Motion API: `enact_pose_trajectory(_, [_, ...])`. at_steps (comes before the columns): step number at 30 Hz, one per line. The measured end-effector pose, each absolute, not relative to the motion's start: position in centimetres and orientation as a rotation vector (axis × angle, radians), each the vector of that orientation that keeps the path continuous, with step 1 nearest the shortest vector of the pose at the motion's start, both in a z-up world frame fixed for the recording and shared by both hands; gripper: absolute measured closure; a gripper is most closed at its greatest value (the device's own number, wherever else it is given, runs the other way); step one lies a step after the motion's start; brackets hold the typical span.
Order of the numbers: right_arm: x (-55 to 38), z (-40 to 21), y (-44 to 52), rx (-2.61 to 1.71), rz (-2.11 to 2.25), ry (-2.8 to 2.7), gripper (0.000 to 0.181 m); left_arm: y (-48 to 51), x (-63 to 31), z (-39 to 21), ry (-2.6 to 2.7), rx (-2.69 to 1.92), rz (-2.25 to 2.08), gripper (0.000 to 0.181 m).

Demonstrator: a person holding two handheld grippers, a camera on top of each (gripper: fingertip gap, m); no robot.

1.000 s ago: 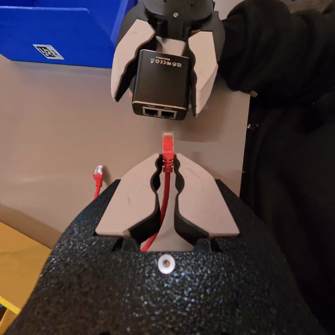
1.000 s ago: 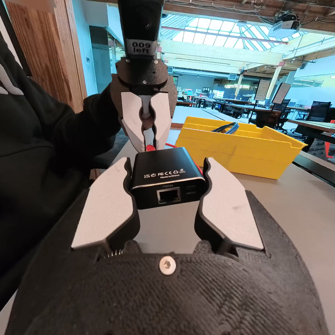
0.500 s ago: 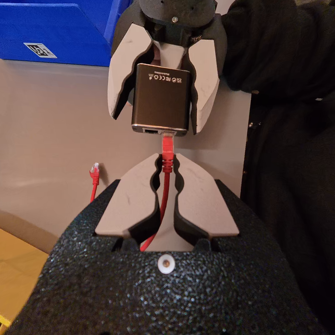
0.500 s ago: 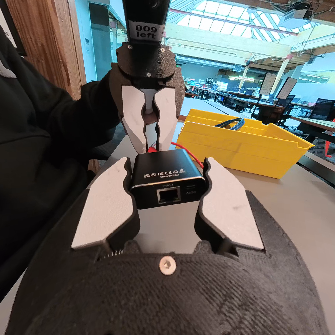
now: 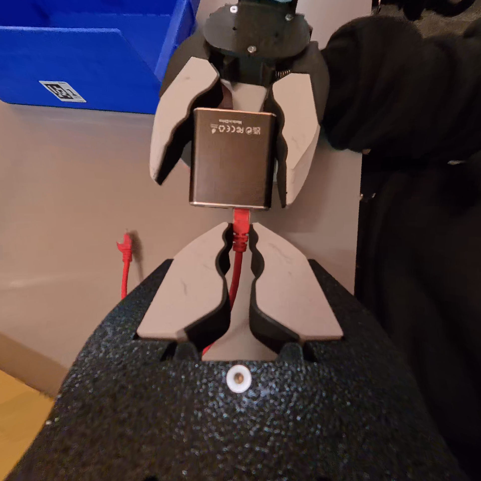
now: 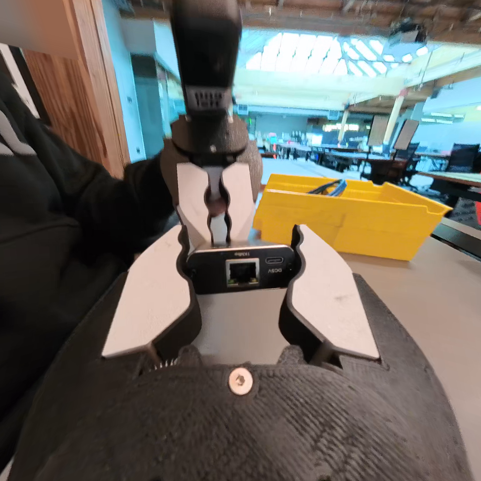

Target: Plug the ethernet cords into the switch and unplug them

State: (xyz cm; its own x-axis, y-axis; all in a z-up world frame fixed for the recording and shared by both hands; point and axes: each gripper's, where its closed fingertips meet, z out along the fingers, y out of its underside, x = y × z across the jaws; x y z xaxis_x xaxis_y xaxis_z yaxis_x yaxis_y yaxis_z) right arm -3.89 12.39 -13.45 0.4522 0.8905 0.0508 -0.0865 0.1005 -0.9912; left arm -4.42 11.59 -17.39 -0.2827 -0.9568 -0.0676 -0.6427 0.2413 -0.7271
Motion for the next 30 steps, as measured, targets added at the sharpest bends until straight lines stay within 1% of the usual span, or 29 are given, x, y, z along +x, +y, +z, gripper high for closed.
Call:
enact_pose_trajectory(2, [-4.1, -13.0, 12.1, -1.235, 0.86, -0.832, 0.105, 10.9, -3.7, -18.4, 2.033, -1.457, -0.853, 0.171])
enact_pose_trajectory(5, [-3.0, -13.6, 12.5, -1.262, 0.734, -0.853, 0.106, 11.4, -2.9, -19.2, 1.992, -1.441, -0.844, 0.171])
enact_pose_trajectory(9, [-2.1, -13.1, 13.0, -1.252, 0.701, -0.809, 0.106, 12.5, -2.5, -15.6, 1.803, -1.34, -0.986, 0.17])
enact_pose_trajectory(11, [-1.9, -13.0, 13.3, -1.253, 0.661, -0.796, 0.106, 12.7, -2.4, -15.4, 1.796, -1.267, -0.934, 0.168])
enact_pose_trajectory(13, [-1.4, -12.9, 13.7, -1.261, 0.597, -0.78, 0.106, 12.8, -2.0, -14.8, 1.722, -1.263, -0.984, 0.166])
enact_pose_trajectory(14, [-0.9, -12.4, 13.8, -1.245, 0.577, -0.752, 0.106, 13.1, -1.8, -13.9, 1.635, -1.273, -1.044, 0.161])
enact_pose_trajectory(16, [0.1, -11.0, 13.6, -1.191, 0.559, -0.697, 0.106, 14.1, -2.0, -12.3, 1.454, -1.353, -1.174, 0.156])
enact_pose_trajectory(18, [1.0, -10.0, 13.5, -1.159, 0.488, -0.67, 0.106, 15.3, -2.5, -12.2, 1.294, -1.542, -1.292, 0.154])
enact_pose_trajectory(20, [1.1, -9.6, 13.2, -1.151, 0.439, -0.704, 0.106, 14.1, -2.7, -13.0, 1.267, -1.679, -1.539, 0.138])
enact_pose_trajectory(22, [0.6, -9.0, 12.9, -1.115, 0.399, -0.711, 0.106, 12.0, -2.5, -13.1, 1.204, -1.753, -1.951, 0.127])
enact_pose_trajectory(24, [-0.4, -8.5, 12.9, -1.09, 0.403, -0.709, 0.107, 11.3, -1.8, -13.0, 1.026, -1.791, -2.307, 0.128])
enact_pose_trajectory(27, [-2.2, -9.6, 13.0, -1.118, 0.391, -0.788, 0.107, 10.7, -1.0, -12.5, 0.82, -1.723, -2.644, 0.128])
enact_pose_trajectory(29, [-2.9, -11.0, 13.5, -1.159, 0.355, -0.827, 0.107, 11.3, -1.0, -11.3, 0.647, -1.621, -2.821, 0.137])
enact_pose_trajectory(30, [-3.1, -11.4, 13.7, -1.182, 0.356, -0.834, 0.107, 11.5, -0.6, -11.9, 0.633, -1.669, -2.771, 0.141])
